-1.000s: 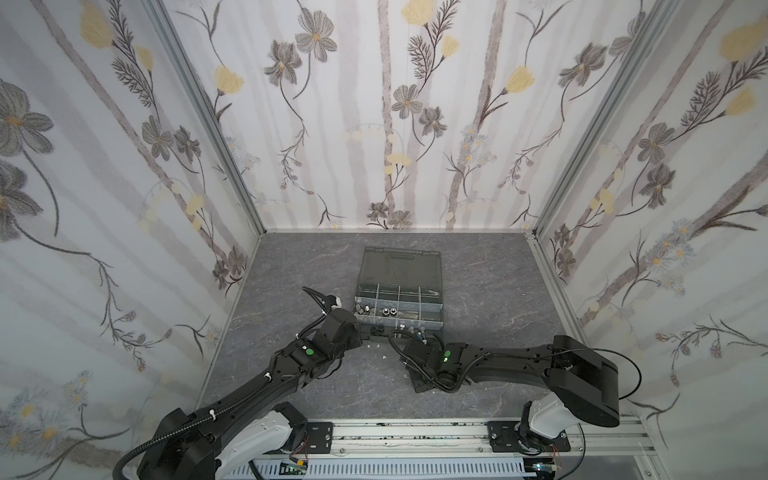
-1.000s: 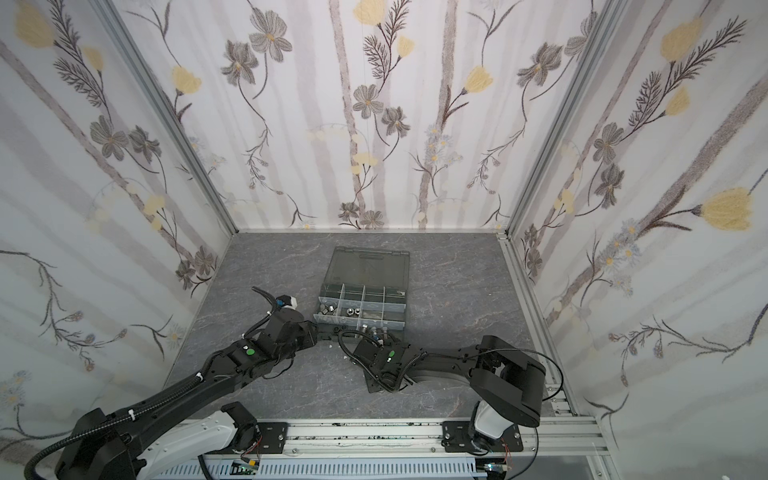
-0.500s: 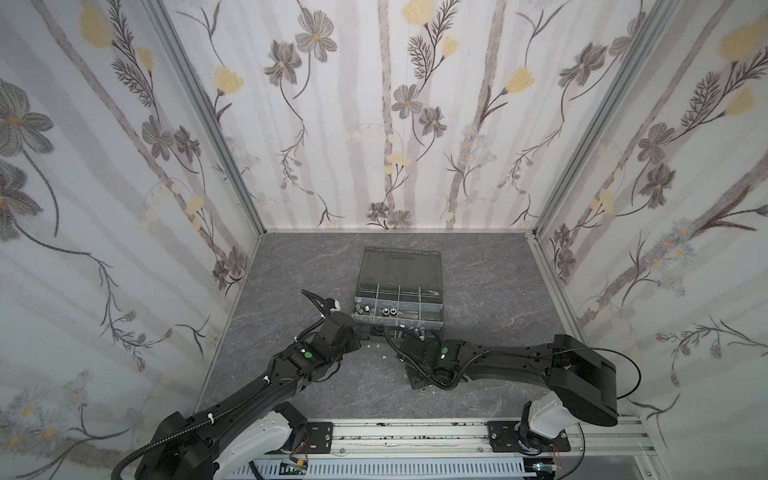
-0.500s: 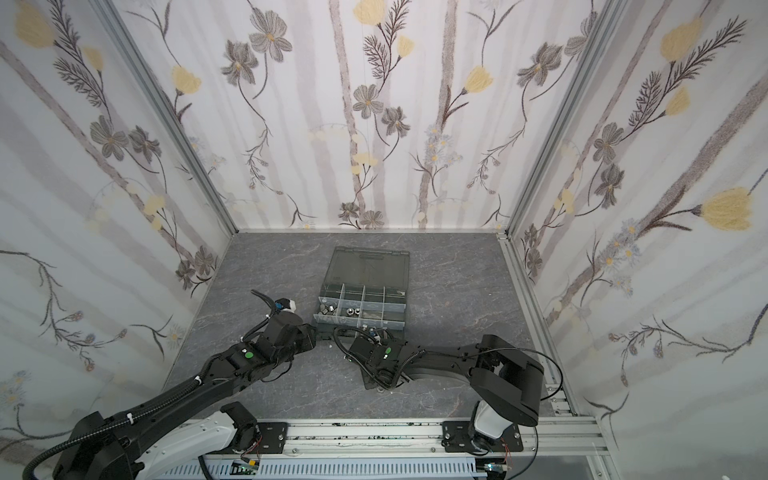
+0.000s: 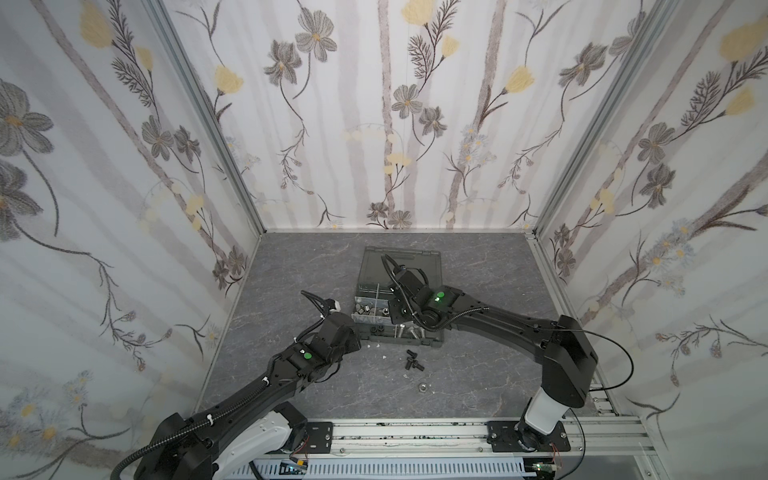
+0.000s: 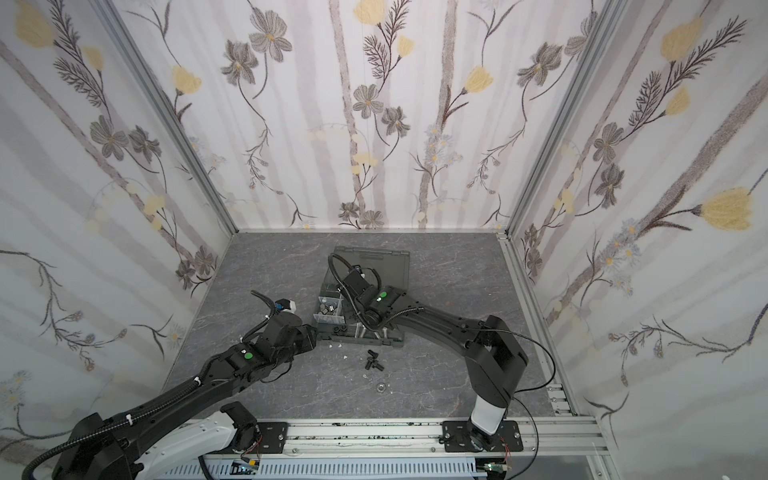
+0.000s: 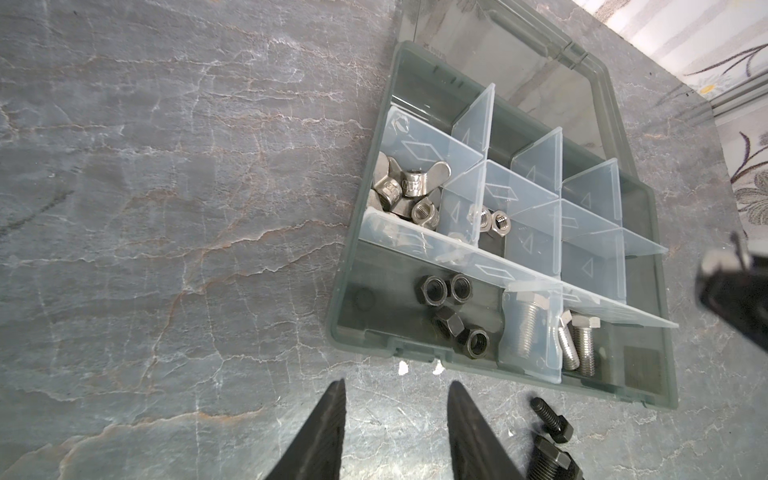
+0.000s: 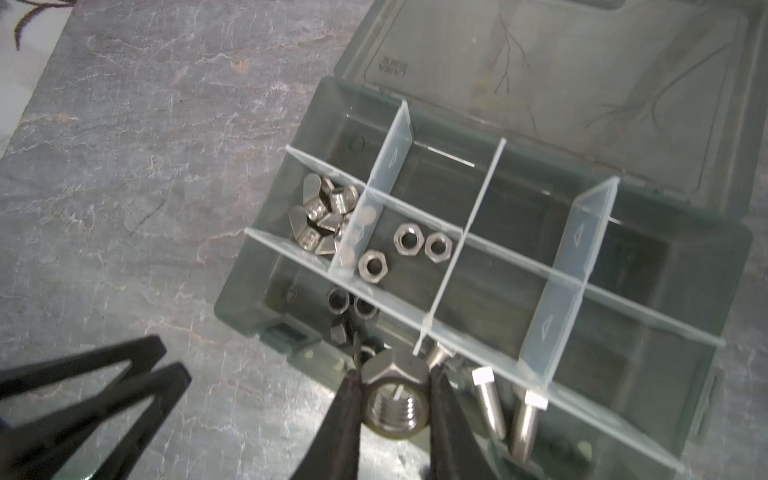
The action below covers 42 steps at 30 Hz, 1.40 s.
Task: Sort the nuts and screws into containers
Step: 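Carry the hex nut with the right gripper into the hex-nut compartment and release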
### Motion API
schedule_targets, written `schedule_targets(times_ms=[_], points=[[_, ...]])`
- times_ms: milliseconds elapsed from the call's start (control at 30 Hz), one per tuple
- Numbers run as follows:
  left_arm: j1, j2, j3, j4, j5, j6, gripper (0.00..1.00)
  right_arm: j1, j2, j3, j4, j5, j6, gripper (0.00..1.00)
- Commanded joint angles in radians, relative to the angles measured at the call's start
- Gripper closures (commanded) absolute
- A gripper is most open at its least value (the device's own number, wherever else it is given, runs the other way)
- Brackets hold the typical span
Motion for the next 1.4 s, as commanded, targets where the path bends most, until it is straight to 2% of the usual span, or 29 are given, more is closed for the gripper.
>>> schedule_targets(times_ms=[0, 233, 667, 900, 1367], points=[[0.000, -0.005, -0.008, 0.018, 0.005, -0.026, 0.57, -0.012, 0.081, 0.080, 0.016, -0.011, -0.075, 0.76], [0.000, -0.033, -0.021, 0.018, 0.011, -0.039, 0.57, -0.017, 0.174, 0.121, 0.006, -0.036, -0.088, 0.76], [0.000, -0.042, -0.036, 0.018, 0.016, -0.046, 0.57, -0.016, 0.205, 0.086, 0.007, -0.047, -0.087, 0.70], [-0.001, -0.048, -0.040, 0.018, 0.016, -0.047, 0.57, -0.018, 0.201, 0.086, 0.006, -0.042, -0.087, 0.63], [-0.001, -0.057, -0.040, 0.018, 0.026, -0.044, 0.57, -0.019, 0.121, 0.083, 0.001, -0.027, -0.087, 0.62]])
